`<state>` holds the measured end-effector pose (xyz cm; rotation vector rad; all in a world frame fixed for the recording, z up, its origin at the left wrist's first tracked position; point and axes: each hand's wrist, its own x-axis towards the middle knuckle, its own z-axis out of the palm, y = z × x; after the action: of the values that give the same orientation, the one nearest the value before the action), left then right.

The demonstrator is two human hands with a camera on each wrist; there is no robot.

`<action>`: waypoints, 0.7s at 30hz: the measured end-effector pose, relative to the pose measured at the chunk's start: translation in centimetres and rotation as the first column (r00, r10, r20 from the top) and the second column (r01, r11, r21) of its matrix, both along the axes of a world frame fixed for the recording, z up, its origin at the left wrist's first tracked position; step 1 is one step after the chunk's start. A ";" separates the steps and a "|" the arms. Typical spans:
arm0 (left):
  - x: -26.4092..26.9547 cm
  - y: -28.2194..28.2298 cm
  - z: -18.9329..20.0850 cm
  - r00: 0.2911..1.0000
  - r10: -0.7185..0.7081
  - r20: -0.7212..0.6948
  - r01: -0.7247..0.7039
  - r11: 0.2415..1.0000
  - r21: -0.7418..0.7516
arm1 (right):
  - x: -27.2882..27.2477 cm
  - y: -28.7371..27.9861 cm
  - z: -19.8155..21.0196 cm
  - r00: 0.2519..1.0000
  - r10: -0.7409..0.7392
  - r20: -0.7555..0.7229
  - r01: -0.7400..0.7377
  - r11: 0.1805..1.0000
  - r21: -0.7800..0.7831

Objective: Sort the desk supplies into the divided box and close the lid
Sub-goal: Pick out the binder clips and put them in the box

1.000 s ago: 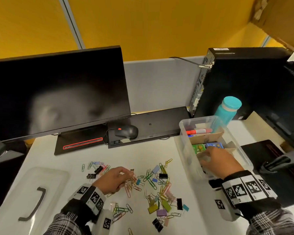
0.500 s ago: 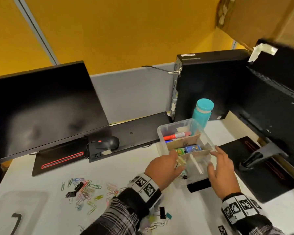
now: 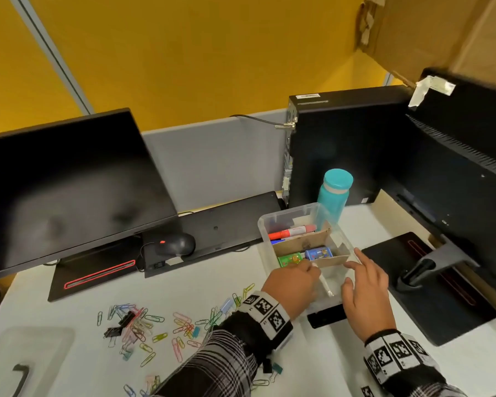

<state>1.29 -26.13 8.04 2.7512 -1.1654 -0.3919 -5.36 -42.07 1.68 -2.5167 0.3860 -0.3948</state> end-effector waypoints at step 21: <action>2.4 16.0 -9.0 0.983 0.146 -0.108 -0.139 0.987 0.075 | 3.0 17.3 -3.0 0.643 0.590 -0.488 -0.711 0.697 -0.093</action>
<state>3.68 -10.13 -0.92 2.8057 -0.9387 -0.5712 -2.39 -24.78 -1.35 -2.7802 -0.4966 0.4393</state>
